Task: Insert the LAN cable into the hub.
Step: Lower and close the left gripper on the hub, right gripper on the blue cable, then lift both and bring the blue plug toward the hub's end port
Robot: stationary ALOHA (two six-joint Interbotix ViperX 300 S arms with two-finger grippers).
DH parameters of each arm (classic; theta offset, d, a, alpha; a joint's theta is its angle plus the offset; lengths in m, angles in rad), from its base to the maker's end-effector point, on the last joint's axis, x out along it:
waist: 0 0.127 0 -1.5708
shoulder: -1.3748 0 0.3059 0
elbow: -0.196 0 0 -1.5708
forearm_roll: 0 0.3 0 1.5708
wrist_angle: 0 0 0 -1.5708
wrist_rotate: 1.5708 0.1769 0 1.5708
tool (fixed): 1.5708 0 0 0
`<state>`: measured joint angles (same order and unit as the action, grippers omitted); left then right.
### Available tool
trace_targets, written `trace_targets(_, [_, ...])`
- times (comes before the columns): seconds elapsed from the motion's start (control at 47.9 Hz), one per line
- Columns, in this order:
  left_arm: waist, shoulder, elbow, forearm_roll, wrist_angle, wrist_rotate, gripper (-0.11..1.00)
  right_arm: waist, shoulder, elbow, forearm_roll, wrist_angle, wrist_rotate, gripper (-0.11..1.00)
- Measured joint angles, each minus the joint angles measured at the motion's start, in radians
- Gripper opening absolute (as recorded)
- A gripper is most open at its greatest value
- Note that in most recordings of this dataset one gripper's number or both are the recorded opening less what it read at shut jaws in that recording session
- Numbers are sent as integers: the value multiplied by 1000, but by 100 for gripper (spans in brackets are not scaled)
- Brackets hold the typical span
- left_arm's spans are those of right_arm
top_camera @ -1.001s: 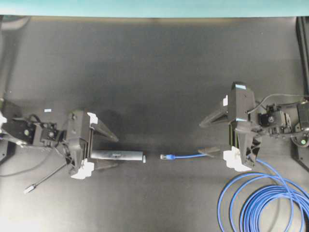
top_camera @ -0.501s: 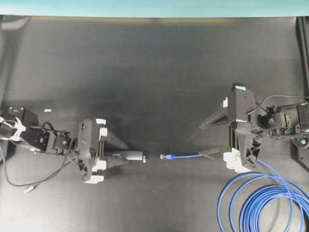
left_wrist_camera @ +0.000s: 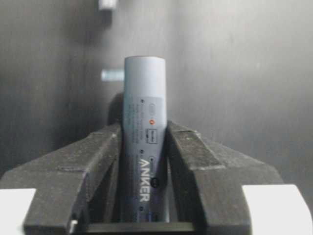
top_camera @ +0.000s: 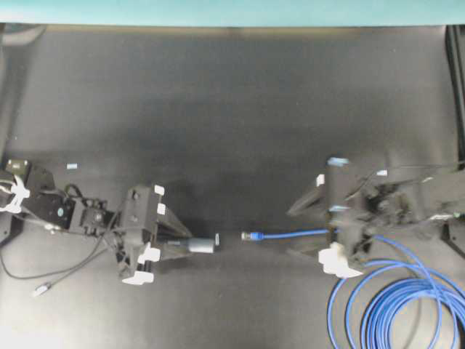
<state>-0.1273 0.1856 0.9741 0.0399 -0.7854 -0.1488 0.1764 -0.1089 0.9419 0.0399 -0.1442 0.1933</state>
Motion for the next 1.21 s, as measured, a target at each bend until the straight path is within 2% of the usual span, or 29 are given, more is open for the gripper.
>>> trace_targets(0.313, [2, -6, -2, 0, 3, -2, 28, 0, 189, -41, 0, -167, -2, 80])
trace_targets(0.772, [12, -26, -6, 0, 12, -3, 28, -9, 295, -40, 14, -359, -2, 75])
trace_targets(0.981, [12, -26, -8, 0, 14, -6, 28, -9, 331, -40, 17, -379, -2, 72])
trace_targets(1.127, [12, -28, -9, 2, 21, -8, 28, -9, 339, -40, 18, -379, -2, 62])
trace_targets(1.21, [12, -31, -9, 2, 34, -8, 28, -9, 339, -38, 18, -382, 0, 46])
